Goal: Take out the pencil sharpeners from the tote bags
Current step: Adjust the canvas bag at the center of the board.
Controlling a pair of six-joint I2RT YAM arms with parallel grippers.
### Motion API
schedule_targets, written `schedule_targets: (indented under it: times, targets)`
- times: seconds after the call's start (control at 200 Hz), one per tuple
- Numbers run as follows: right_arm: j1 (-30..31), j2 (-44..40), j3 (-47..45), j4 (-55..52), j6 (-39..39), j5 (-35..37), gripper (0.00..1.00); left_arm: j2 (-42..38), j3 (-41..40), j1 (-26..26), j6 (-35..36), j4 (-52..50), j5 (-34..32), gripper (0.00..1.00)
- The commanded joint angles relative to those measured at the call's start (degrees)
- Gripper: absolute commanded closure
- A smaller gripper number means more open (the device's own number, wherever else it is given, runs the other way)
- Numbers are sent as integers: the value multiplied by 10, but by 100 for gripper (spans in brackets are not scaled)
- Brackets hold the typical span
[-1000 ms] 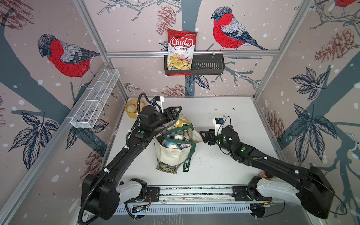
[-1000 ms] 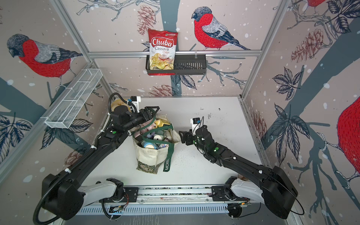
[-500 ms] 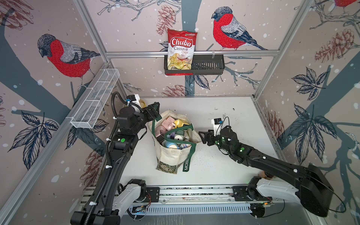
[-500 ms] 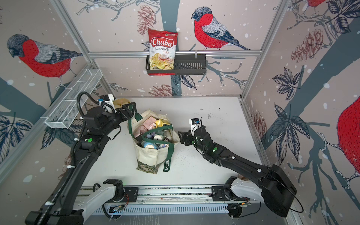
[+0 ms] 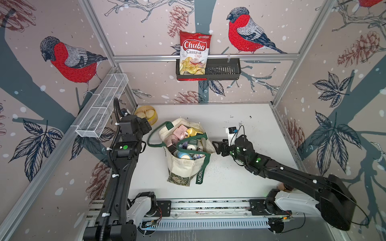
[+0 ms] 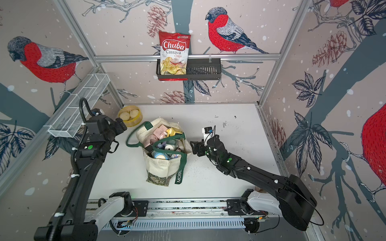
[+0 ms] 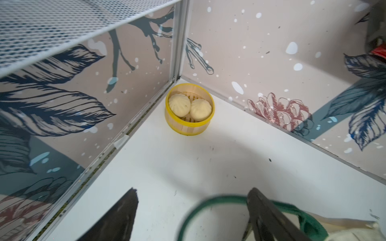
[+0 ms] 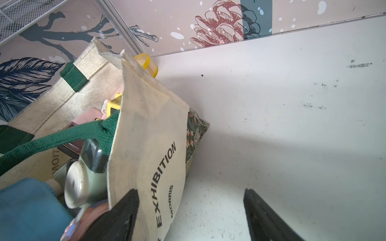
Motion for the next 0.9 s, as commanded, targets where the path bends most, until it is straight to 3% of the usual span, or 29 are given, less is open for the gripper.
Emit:
schedule_targets:
  times: [0.0, 0.08, 0.155, 0.235, 0.31, 0.51, 0.695, 0.896]
  targets:
    - [2, -5, 12, -36, -19, 15, 19, -9, 10, 5, 14, -12, -2, 16]
    - [3, -20, 35, -86, -40, 40, 19, -21, 9, 5, 7, -7, 55, 16]
    - [3, -45, 58, -125, -58, 50, 19, -44, -17, 5, 7, 23, 164, 16]
    - [7, -72, 83, -145, -72, 33, 20, -76, -65, 5, 9, 59, 283, 16]
    - [19, -84, 108, -150, -76, 1, 23, -99, -109, 5, 3, 80, 341, 17]
    - [109, -8, 225, -207, -120, -33, 26, -141, -187, 5, 5, 90, 340, 18]
    - [190, 141, 384, -359, -195, 68, 26, -210, -244, 3, 6, 88, 315, 18]
    - [203, 218, 450, -414, -219, 74, 26, -247, -247, 1, 8, 87, 293, 18]
